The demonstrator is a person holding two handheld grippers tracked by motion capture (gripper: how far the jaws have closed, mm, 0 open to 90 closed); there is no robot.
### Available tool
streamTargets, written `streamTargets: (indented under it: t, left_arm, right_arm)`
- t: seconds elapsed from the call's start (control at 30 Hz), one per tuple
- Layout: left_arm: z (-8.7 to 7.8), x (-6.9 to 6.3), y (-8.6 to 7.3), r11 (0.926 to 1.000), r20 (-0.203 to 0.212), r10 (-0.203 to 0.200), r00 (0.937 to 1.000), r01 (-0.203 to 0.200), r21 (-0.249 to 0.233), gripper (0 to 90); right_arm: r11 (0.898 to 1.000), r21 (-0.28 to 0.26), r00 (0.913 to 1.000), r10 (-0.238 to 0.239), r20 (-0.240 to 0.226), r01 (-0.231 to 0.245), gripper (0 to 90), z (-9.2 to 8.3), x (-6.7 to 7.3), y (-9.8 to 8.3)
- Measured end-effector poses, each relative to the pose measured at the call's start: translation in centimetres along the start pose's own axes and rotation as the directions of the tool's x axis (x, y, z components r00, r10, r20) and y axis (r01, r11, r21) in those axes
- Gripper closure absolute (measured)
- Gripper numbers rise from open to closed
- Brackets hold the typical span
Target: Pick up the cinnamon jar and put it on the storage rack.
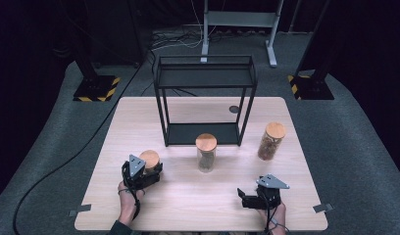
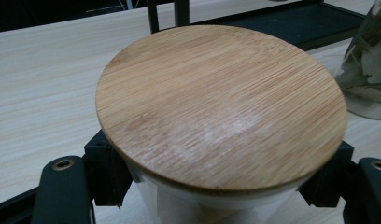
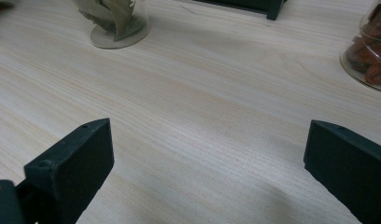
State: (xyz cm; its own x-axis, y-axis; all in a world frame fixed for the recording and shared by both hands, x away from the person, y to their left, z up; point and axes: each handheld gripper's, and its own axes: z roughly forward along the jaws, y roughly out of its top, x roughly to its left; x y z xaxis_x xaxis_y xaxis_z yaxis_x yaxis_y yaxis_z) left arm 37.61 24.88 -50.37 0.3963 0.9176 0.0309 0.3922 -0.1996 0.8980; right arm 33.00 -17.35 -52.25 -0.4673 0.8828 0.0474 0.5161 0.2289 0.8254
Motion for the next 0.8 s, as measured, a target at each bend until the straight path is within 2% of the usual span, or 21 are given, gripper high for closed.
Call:
streamTargets:
  t: [0.8]
  left_arm:
    - [2.0, -1.7, 1.7, 0.9993, 0.053, 0.039, 0.9978, -0.038, -0.002, 25.5]
  right_arm:
    - [1.0, 0.003, 1.0, -0.003, 0.001, 0.003, 1.2, 0.0, 0.0, 0.0]
